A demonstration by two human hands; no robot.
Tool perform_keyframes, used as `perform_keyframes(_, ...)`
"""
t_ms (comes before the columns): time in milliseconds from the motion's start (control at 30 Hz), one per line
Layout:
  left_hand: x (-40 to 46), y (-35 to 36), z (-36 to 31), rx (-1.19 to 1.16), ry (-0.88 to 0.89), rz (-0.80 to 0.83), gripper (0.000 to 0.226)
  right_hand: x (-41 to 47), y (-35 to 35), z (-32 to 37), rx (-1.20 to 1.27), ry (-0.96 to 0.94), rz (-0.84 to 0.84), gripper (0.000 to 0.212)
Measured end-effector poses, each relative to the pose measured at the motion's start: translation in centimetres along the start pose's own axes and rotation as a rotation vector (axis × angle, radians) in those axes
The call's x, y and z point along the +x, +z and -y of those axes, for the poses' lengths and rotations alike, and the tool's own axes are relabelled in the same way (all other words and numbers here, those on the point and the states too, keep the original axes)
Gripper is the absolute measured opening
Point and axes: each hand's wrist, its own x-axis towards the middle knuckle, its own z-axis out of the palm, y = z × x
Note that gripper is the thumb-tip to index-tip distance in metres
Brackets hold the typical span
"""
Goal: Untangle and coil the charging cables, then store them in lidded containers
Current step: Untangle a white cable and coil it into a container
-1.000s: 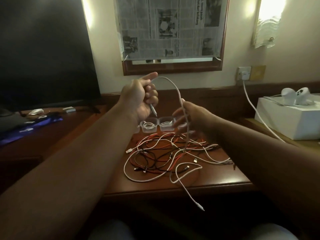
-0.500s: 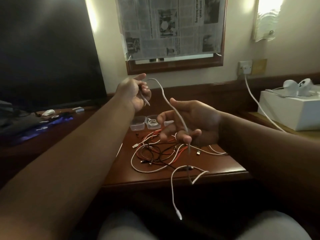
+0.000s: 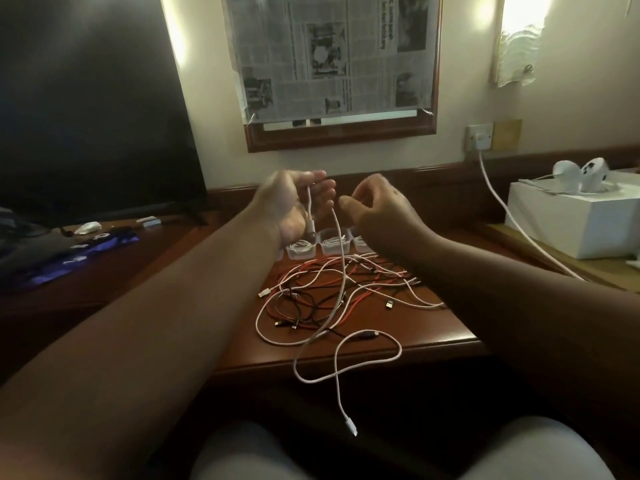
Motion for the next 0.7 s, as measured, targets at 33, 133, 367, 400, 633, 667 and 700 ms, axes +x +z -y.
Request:
perform_keyframes(33,-0.1,0.2,0.8,0.043,-0.029,0.025,0.037,-0.1,0.3,0.3,0.001,0.044,0.121,0.027)
perform_keyframes(133,-0.8,1.0,2.6,0.146,-0.124,0.115,0.048,0.0,1.4,0.0,0.033,0.249,0.463,0.028)
perform_keyframes(367,-0.2,-0.4,4.2,0.715,-0.104,0.076,0.051,0.0,1.9,-1.3,0.683,0.521,0.687,0.023)
perform_keyframes(400,0.1,-0.7,4.2,0.73,-0.103,0.078,0.051,0.0,2.1,-1.3,0.721,0.536,0.69,0.023)
perform_keyframes(633,1.4,-2.1,4.3,0.326,-0.176,0.099,0.033,1.7,2.2,-0.6,1.147,0.548,0.595,0.022)
perform_keyframes(667,1.4,-2.2,4.5,0.258,-0.172,0.111,0.03,2.1,2.4,-0.3,1.223,0.52,0.576,0.023)
perform_keyframes(700,1.4,-2.3,4.8,0.215,-0.178,0.123,0.031,2.6,2.6,-0.1,1.272,0.472,0.531,0.025)
